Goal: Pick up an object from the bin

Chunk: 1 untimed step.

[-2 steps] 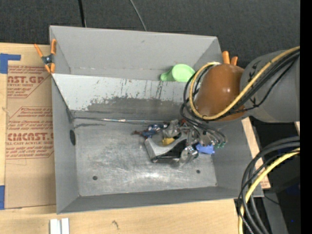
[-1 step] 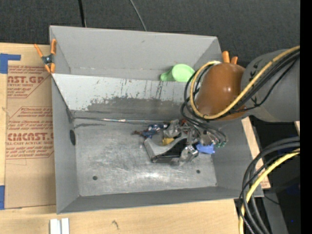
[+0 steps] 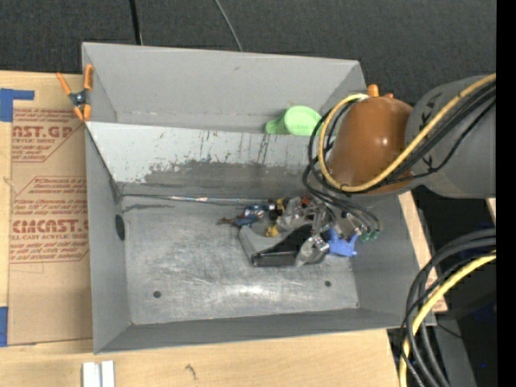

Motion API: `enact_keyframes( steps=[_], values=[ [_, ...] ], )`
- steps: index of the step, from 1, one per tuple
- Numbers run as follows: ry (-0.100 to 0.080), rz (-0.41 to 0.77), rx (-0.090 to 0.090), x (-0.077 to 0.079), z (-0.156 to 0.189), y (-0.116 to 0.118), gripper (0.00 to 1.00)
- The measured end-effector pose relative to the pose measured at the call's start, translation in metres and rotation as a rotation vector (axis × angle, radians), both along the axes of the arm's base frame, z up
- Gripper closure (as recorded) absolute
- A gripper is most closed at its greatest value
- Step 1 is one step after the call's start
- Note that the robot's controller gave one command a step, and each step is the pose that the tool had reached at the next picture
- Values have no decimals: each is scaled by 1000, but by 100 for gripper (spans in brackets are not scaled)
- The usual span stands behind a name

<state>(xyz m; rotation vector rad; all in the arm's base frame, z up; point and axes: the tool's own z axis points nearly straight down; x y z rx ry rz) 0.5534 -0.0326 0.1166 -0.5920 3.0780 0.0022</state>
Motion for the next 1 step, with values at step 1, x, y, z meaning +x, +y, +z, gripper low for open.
enact_keyframes(
  steps=[1],
  values=[
    [4,0,-2,-1,12,-1,100]
  ],
)
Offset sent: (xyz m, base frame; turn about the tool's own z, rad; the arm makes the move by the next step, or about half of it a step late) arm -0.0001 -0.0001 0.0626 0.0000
